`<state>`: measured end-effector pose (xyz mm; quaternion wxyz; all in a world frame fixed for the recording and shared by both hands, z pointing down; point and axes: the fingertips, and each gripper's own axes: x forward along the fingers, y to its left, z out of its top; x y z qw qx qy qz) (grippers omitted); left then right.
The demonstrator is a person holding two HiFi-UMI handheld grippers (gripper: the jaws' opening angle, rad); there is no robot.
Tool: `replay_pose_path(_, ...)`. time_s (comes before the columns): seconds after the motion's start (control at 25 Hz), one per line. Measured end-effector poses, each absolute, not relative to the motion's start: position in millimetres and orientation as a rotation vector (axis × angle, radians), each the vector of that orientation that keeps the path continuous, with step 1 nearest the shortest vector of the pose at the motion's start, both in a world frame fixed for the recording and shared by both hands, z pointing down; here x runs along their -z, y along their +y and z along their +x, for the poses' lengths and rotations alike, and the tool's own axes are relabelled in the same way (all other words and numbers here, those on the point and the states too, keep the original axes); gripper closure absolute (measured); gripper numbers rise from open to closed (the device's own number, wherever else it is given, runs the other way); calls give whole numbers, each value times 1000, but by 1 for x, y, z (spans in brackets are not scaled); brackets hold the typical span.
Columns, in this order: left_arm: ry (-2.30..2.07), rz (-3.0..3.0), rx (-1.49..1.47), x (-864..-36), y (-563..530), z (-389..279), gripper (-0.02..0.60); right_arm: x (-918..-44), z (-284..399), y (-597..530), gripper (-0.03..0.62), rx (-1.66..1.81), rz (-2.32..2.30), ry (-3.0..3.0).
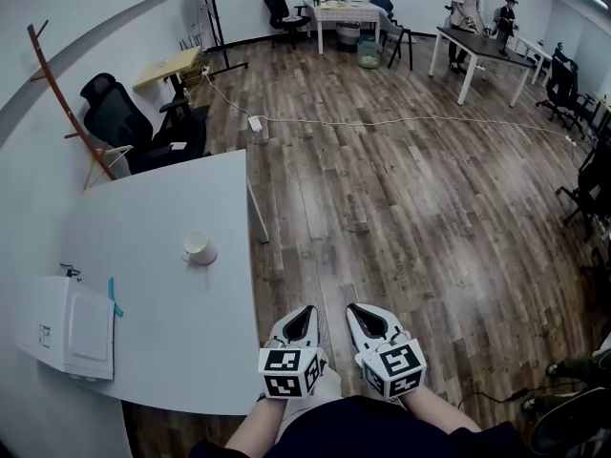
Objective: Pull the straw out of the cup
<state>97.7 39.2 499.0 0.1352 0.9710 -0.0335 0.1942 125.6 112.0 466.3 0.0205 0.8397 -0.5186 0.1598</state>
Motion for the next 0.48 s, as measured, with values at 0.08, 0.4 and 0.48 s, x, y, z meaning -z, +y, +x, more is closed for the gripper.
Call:
replay_pose_path(0.08,-114,2811,-557,-498,26,104,568,-464,132,98,565,-487,2588,-1625)
replay_pose_path(0.4,-187,2805,-547,-496,-27,120,568,-461,152,42,565,-472,2530,-1699)
replay_pose_path(0.48,-204,2805,-546,-498,-38,122,568,-464,156,30,565,-473,2520,-1715)
